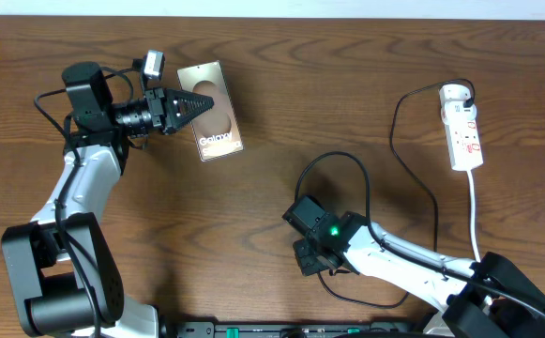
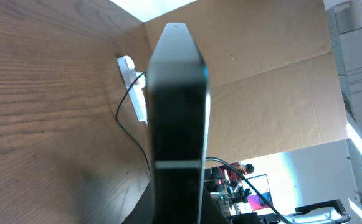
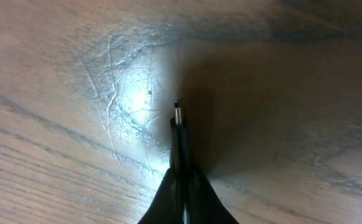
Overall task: Plug charger to phone and switch on socket
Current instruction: 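Lift the plug with the right gripper and carry it toward the phone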
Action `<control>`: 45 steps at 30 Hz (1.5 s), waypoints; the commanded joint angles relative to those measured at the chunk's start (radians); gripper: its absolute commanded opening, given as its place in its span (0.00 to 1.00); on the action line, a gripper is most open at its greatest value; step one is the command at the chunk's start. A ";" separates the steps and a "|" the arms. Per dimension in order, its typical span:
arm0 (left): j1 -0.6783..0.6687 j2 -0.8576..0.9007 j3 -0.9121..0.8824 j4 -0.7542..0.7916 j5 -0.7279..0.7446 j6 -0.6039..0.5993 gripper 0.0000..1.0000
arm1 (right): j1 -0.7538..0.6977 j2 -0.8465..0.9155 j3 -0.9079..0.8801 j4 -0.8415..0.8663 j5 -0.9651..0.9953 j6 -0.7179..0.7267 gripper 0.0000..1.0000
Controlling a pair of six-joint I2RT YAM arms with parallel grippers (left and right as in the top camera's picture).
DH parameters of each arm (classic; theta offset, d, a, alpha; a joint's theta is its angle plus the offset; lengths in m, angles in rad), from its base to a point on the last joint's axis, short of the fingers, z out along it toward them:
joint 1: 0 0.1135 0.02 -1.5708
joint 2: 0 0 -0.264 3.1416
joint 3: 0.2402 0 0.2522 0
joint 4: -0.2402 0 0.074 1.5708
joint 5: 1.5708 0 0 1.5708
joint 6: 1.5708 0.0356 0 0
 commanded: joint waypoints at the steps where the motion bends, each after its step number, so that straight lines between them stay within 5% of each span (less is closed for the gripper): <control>1: 0.006 -0.013 0.005 0.005 0.033 0.025 0.07 | 0.006 0.039 -0.019 0.002 0.005 0.000 0.01; 19: 0.006 -0.013 0.005 0.005 0.033 0.024 0.07 | 0.004 -0.051 0.145 -0.119 -0.080 -0.071 0.01; 30: 0.052 -0.013 0.005 0.009 0.033 0.013 0.07 | -0.191 -0.231 0.230 -0.106 -0.774 -0.344 0.01; 38: 0.055 -0.013 0.005 0.010 0.033 0.005 0.07 | -0.324 -0.137 0.227 0.137 -1.142 -0.381 0.01; 45: 0.055 -0.013 0.005 0.014 0.032 0.005 0.07 | -0.352 0.103 0.227 0.481 -1.363 -0.222 0.01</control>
